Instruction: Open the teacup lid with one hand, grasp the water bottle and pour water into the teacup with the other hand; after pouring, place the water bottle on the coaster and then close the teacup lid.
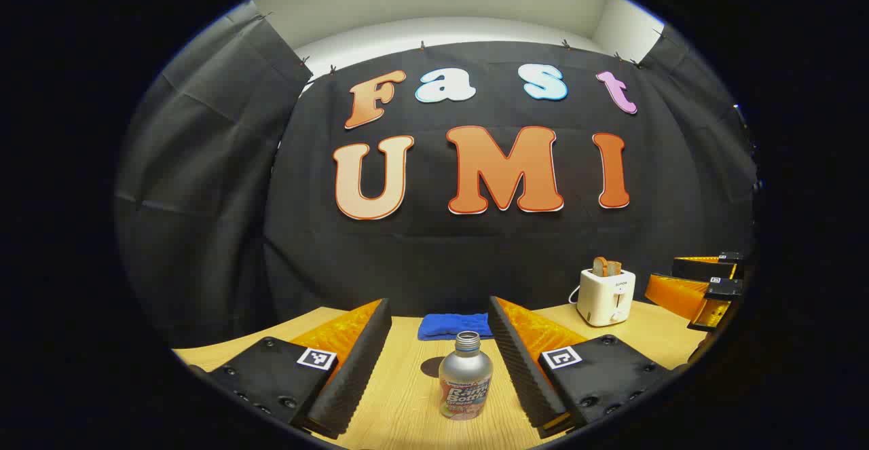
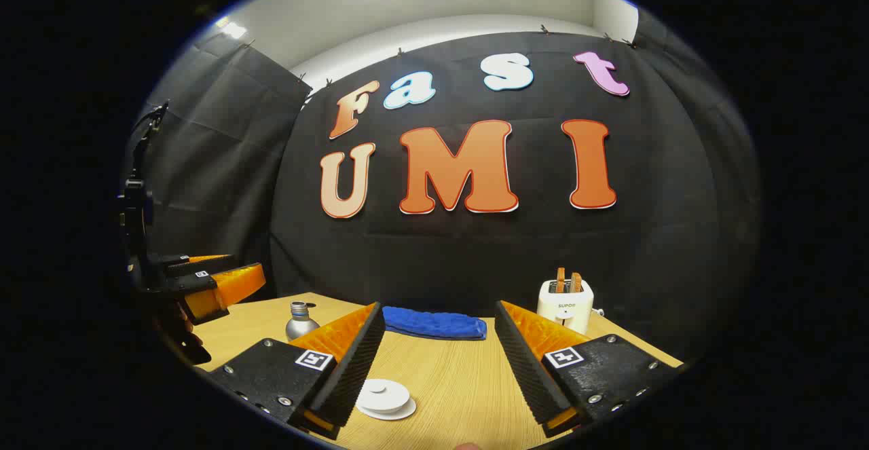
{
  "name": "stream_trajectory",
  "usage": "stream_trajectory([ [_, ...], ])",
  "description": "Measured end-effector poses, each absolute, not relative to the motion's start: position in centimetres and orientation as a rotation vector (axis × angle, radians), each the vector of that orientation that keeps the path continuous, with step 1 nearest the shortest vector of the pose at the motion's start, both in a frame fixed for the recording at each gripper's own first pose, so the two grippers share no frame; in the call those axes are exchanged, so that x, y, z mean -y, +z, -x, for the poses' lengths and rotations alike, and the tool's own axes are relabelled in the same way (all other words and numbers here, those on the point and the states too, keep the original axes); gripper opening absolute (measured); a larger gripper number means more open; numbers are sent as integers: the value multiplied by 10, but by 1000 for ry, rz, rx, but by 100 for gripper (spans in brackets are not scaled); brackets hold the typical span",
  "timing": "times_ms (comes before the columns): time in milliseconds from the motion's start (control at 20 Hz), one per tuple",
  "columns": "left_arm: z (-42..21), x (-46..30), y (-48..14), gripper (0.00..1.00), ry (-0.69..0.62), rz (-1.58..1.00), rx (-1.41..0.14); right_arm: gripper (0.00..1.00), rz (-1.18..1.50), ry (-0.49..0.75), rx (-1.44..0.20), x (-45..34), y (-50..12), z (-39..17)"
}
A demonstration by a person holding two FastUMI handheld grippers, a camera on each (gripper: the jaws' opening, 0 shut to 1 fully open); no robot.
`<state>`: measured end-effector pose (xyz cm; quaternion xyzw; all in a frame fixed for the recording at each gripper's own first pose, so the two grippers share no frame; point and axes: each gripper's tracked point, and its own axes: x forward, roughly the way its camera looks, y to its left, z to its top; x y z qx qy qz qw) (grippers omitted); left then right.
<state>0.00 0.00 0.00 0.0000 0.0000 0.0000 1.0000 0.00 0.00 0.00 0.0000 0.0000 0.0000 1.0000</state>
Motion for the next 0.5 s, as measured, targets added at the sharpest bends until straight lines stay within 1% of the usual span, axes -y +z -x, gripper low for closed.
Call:
stream_trajectory([
  [50, 1, 0, -1, 99, 1, -1, -3, 98, -1, 0, 6, 1, 1, 0],
  [100, 3, -2, -2, 94, -1, -3, -5, 98, -2, 3, 11, 0, 2, 0],
  [500, 4, -4, -7, 94, -2, -16, -7, 98, 11, 22, 16, -9, 4, -3],
])
